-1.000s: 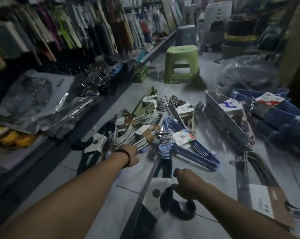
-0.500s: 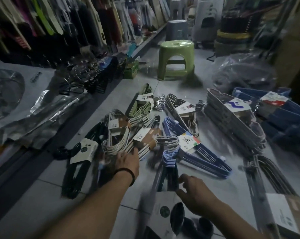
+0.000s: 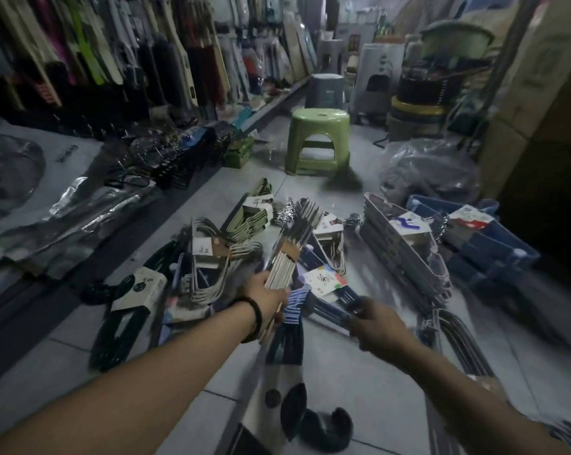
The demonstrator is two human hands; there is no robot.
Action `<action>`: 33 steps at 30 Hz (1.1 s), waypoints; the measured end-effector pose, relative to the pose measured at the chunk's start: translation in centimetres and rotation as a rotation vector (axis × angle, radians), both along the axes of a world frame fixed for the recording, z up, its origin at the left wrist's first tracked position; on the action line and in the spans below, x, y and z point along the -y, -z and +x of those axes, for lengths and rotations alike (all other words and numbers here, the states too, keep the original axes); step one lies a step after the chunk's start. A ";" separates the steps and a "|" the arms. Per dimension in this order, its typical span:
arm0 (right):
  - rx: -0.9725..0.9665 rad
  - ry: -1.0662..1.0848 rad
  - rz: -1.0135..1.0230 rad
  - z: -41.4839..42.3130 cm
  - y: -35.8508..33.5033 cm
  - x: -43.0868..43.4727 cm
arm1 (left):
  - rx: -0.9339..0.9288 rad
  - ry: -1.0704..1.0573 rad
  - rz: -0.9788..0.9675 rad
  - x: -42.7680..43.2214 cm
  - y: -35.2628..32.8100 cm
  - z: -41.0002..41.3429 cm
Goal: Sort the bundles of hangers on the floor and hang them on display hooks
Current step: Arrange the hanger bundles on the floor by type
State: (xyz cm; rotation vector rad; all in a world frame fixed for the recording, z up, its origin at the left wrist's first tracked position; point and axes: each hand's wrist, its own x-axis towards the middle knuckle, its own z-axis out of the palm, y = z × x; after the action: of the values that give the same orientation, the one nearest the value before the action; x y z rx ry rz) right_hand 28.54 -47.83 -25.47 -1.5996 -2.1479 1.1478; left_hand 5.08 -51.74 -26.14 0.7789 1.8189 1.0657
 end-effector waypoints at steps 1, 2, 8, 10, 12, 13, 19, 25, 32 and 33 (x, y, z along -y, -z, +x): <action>-0.147 0.076 -0.071 0.4 -0.8 -0.4 | -0.004 -0.001 0.031 0.2 -0.5 1.1; -0.280 0.140 -0.149 1.0 -1.7 -0.7 | -0.021 -0.007 0.070 0.6 -1.1 2.4; -0.675 0.218 -0.344 6.9 -5.6 -3.4 | -0.153 0.019 0.267 1.4 -2.7 14.9; -0.740 0.199 -0.330 9.2 -6.6 -3.7 | -0.189 0.055 0.308 2.0 -2.4 19.6; -0.808 0.301 -0.243 12.2 -6.7 -4.5 | -0.261 0.114 0.325 2.0 -1.6 24.4; -0.816 0.401 -0.200 13.9 -6.6 -4.8 | -0.299 0.173 0.319 2.0 -1.1 26.8; -0.836 0.869 -0.136 26.3 -2.6 -5.3 | -0.352 0.561 0.328 0.4 -3.6 34.6; -1.040 0.828 -0.551 34.7 1.0 -1.8 | -0.118 0.395 0.031 -1.5 -2.9 36.6; -0.812 0.508 -0.741 34.6 2.6 1.4 | 0.380 0.325 -0.337 -1.3 6.7 38.1; -0.787 0.506 -0.779 35.0 3.0 1.4 | 0.351 0.296 -0.362 -1.4 8.1 37.8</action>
State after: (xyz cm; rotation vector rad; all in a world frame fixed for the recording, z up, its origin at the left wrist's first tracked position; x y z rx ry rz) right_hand 63.54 -49.20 -28.43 -1.4063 -0.7762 2.0708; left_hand 42.91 -50.39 -34.24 0.5765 1.4819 0.6115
